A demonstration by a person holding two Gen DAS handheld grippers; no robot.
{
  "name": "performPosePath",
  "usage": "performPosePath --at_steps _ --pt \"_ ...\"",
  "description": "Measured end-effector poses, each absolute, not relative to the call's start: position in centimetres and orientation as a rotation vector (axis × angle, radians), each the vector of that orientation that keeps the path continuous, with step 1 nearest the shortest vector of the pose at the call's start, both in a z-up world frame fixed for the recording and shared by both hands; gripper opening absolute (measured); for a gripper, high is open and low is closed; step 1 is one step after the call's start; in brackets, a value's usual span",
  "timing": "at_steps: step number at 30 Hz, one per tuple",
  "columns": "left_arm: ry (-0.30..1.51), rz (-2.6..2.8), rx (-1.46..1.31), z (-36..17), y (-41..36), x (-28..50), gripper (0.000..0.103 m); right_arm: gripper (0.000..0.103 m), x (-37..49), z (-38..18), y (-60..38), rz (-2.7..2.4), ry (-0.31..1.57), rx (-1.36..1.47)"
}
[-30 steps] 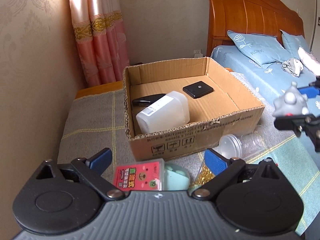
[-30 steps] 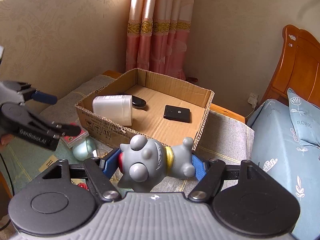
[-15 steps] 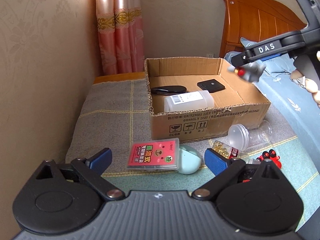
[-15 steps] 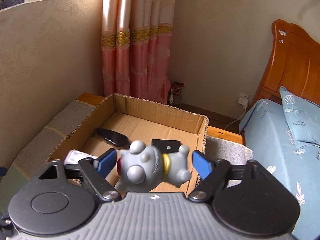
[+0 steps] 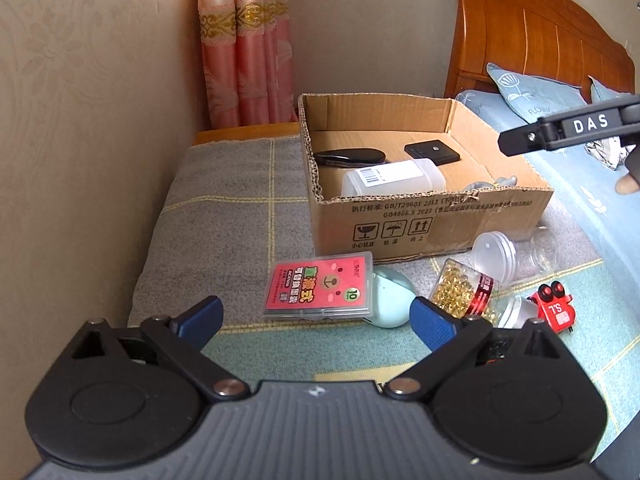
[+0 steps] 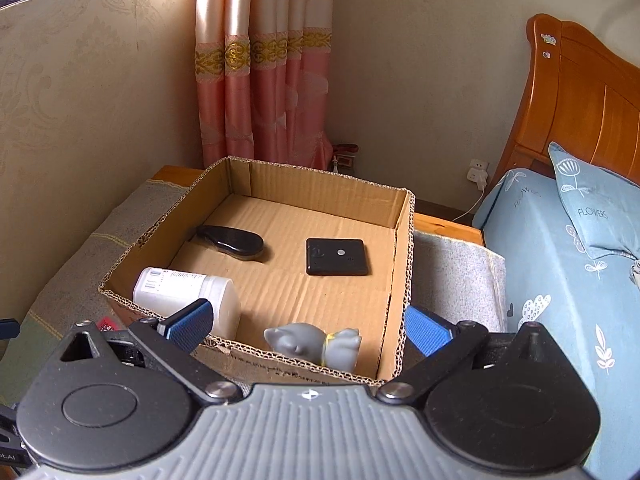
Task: Organize rigid objects
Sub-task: 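Carry the swab bottle and grey elephant into the box and release both, then grasp the pink card pack with the left tool while right tool approaches red robot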
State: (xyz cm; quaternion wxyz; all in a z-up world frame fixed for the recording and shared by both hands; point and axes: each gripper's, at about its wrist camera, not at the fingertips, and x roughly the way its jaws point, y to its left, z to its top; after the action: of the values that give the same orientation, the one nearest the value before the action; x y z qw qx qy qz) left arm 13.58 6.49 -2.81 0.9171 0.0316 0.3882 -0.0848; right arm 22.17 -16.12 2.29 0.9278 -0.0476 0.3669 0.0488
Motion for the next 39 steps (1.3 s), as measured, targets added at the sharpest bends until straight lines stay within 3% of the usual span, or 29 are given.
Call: performPosePath --at_steps 11,25,39 --pt "0.825 -0.170 0.083 -3.1 6.4 13.4 0.099 0.103 18.5 -0.2 -17.0 0.030 0.818 -0.071" --pt "0.913 -0.186 0.118 -5.3 5.9 14.0 0.100 0.103 13.3 -7.7 -17.6 -0.031 0.998 -0.119" --pt "0.911 -0.234 0.091 -6.1 5.8 19.5 0.100 0.103 13.4 -9.5 -19.1 0.007 0.975 -0.029"
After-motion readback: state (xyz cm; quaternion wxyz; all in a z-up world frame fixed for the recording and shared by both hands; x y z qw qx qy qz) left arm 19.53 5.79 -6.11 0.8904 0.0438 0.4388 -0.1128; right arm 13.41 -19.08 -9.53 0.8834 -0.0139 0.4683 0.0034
